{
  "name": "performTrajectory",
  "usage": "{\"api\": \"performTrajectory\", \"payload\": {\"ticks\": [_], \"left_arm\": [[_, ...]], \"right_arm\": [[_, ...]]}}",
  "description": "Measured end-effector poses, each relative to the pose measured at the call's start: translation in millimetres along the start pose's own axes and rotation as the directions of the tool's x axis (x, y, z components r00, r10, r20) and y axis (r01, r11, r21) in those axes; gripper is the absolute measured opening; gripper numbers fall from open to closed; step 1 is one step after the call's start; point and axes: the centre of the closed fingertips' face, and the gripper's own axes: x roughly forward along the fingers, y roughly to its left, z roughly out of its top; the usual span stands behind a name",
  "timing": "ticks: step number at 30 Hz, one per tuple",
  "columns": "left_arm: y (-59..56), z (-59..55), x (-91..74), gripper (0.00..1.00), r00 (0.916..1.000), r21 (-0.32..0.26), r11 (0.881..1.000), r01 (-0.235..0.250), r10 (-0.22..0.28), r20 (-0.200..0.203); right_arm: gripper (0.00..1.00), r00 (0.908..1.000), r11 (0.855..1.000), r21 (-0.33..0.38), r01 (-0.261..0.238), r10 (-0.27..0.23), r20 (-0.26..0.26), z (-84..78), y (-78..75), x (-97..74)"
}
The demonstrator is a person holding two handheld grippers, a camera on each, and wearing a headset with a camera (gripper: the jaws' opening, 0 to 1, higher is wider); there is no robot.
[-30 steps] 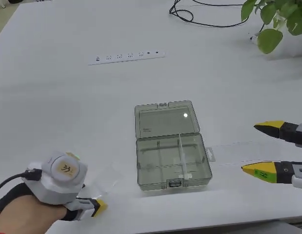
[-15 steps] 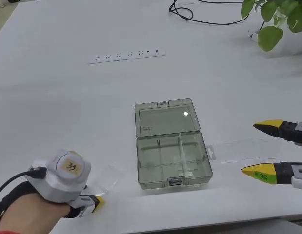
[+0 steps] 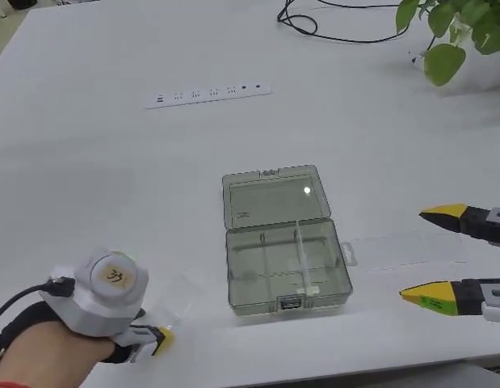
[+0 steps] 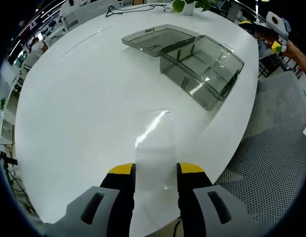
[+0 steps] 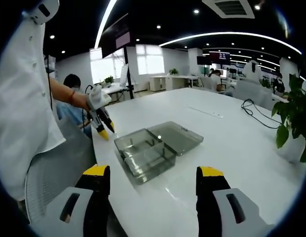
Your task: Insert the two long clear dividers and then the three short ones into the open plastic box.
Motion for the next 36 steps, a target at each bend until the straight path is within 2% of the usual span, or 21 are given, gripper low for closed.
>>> {"api": "performTrajectory", "payload": {"ticks": [3, 24, 36], "left_arm": [[0.5, 2.4, -0.5, 0.31, 0.9999, -0.005, 1.0, 0.0, 0.001, 0.014], [1.2, 3.5, -2.7, 0.3, 0.999, -0.033, 0.999, 0.011, -0.01, 0.044], [2.2, 10.2, -11.4, 0.3, 0.9942, -0.084, 0.996, 0.025, -0.016, 0.106]], "right_arm": [[0.72, 1.0, 1.0, 0.001, -0.002, 0.002, 0.001, 1.2, 0.4, 1.0], [0.71, 1.0, 1.0, 0.003, 0.002, -0.002, -0.002, 9.0, 3.7, 1.5], [0.7, 1.0, 1.0, 0.008, 0.002, -0.002, -0.001, 14.8, 8.8, 2.7]]}}
